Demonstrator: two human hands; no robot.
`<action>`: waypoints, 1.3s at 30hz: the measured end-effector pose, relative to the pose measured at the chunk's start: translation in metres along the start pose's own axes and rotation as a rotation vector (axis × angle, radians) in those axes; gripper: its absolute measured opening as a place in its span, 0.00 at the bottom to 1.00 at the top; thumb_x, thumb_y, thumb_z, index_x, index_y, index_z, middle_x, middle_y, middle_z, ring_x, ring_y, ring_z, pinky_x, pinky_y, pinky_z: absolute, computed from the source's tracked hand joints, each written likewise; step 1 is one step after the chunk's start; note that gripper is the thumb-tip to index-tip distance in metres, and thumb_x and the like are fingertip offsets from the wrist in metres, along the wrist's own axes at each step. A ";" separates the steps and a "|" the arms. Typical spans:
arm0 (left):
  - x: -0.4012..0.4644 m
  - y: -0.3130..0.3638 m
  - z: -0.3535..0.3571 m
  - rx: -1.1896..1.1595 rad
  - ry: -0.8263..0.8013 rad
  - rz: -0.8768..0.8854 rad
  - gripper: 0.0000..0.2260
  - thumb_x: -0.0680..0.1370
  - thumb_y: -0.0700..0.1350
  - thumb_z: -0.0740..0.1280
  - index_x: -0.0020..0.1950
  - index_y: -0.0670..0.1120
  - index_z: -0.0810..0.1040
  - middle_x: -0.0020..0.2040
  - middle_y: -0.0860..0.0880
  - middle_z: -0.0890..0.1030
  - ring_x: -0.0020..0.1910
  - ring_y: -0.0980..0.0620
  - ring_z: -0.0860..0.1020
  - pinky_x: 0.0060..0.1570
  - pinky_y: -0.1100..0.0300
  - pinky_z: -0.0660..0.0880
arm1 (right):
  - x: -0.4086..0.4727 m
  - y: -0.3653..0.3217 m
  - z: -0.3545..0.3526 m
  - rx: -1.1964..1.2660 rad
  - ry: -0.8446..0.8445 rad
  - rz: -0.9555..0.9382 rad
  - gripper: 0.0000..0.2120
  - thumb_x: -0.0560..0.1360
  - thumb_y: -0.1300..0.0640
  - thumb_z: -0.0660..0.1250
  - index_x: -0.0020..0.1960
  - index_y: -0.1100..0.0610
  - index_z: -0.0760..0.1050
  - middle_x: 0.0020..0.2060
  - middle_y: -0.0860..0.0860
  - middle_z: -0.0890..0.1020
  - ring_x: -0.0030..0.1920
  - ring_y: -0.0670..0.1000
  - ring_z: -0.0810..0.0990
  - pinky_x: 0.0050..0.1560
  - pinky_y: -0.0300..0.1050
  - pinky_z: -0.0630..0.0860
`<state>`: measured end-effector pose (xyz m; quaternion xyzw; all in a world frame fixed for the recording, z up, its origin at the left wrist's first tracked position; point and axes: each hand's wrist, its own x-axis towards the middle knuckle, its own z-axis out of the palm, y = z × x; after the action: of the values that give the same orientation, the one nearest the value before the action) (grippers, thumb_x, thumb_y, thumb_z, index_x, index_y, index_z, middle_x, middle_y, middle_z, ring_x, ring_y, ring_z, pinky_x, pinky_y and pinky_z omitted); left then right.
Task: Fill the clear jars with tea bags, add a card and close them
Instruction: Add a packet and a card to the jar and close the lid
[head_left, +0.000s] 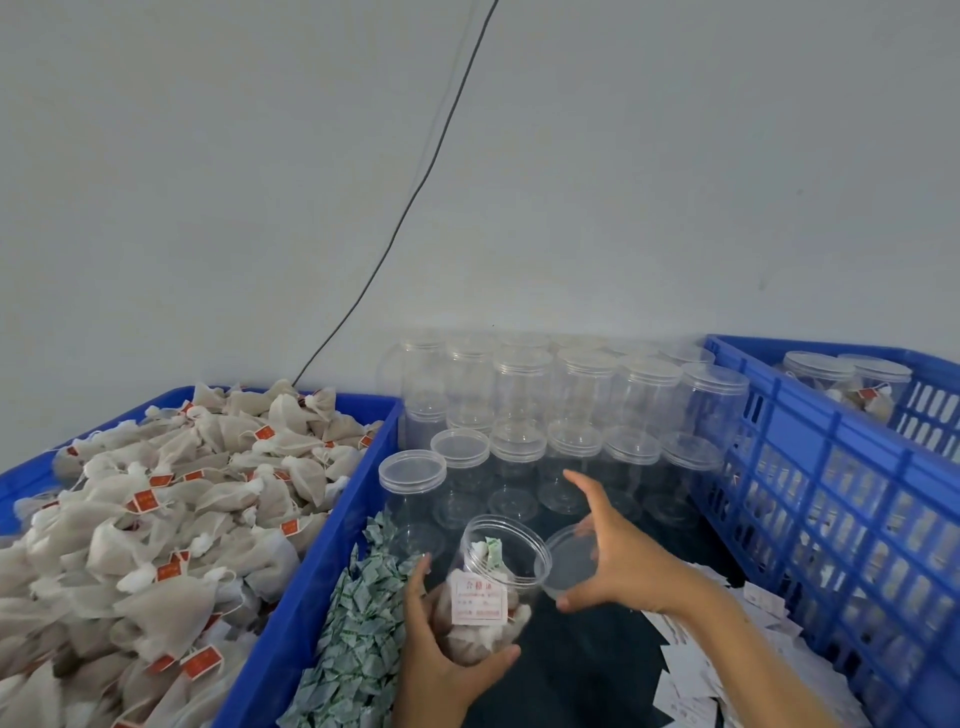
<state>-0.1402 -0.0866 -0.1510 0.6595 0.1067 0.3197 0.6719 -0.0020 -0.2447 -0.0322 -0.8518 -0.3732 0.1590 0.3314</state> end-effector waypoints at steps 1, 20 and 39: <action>0.001 -0.002 0.000 -0.005 0.016 -0.006 0.48 0.59 0.27 0.79 0.68 0.58 0.62 0.61 0.51 0.76 0.58 0.52 0.78 0.43 0.62 0.80 | 0.000 -0.006 -0.004 -0.010 -0.022 -0.016 0.61 0.58 0.50 0.81 0.70 0.29 0.39 0.60 0.46 0.67 0.59 0.46 0.74 0.51 0.37 0.73; 0.010 0.013 -0.008 -0.195 0.003 -0.014 0.51 0.51 0.43 0.82 0.71 0.59 0.68 0.64 0.50 0.77 0.60 0.49 0.79 0.54 0.56 0.78 | 0.019 -0.036 0.048 0.256 0.209 -0.262 0.20 0.71 0.29 0.59 0.60 0.32 0.72 0.51 0.43 0.73 0.53 0.36 0.73 0.51 0.28 0.68; 0.002 0.024 -0.013 -0.327 -0.109 -0.406 0.26 0.71 0.61 0.68 0.60 0.43 0.78 0.43 0.41 0.81 0.33 0.49 0.78 0.24 0.60 0.70 | 0.000 -0.013 0.069 0.226 0.347 -0.577 0.21 0.77 0.48 0.60 0.68 0.50 0.72 0.55 0.51 0.72 0.58 0.53 0.74 0.63 0.39 0.69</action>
<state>-0.1528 -0.0767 -0.1293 0.5236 0.1475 0.1551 0.8246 -0.0448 -0.2071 -0.0739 -0.6835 -0.5166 -0.0481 0.5135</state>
